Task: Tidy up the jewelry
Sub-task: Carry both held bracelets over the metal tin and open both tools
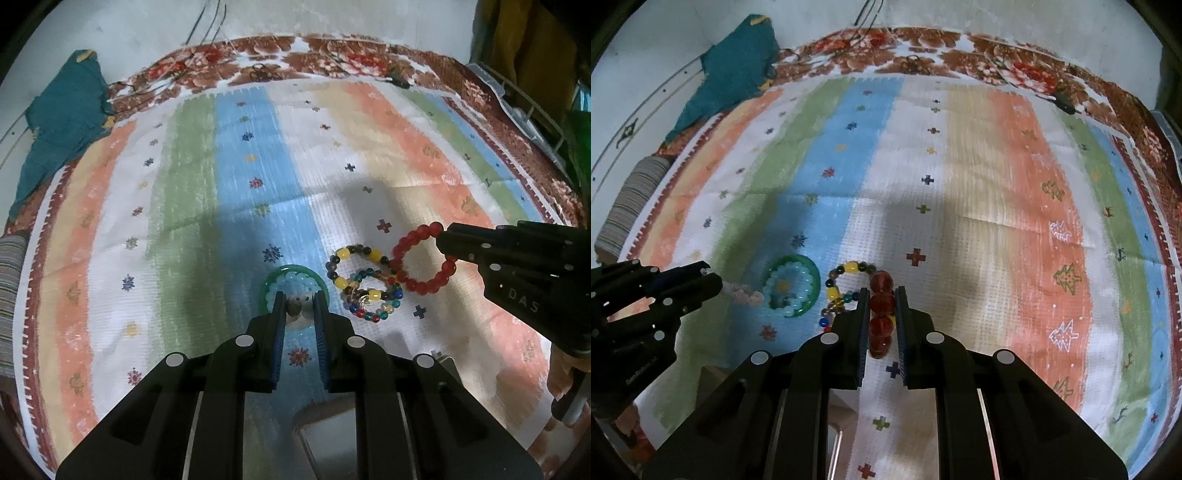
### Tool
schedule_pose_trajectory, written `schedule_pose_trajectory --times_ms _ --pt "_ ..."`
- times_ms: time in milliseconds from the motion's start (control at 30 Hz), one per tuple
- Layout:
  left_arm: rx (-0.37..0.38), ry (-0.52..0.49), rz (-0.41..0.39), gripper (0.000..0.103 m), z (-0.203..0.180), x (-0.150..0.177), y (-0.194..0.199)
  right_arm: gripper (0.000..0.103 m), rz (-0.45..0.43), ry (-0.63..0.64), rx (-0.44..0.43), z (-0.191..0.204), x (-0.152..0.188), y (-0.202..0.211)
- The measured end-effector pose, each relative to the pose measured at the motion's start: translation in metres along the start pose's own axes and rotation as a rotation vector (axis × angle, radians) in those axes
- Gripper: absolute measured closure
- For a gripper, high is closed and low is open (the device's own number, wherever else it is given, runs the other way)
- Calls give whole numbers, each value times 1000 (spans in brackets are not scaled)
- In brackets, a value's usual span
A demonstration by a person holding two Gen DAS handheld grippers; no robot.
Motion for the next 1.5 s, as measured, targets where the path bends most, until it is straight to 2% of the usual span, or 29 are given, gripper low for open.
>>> schedule_pose_trajectory --times_ms 200,433,967,1500 --pt "46 23 -41 88 1 6 22 89 -43 10 -4 7 6 18" --pt "29 -12 -70 88 -7 17 34 89 -75 19 -19 17 19 35" --pt "71 11 -144 88 -20 52 72 89 -141 65 -48 38 52 71" --pt "86 20 -147 88 -27 84 77 89 -145 88 -62 50 88 79"
Point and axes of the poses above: each gripper's, at about its wrist camera, not at the fingertips, and y roughly against the way its jaws point, z to its left, x to its underside, the point moved 5 cm from there along -y, roughly the way its jaws point, and after that the axes turned 15 degrees about z, right-handed, at the moved point
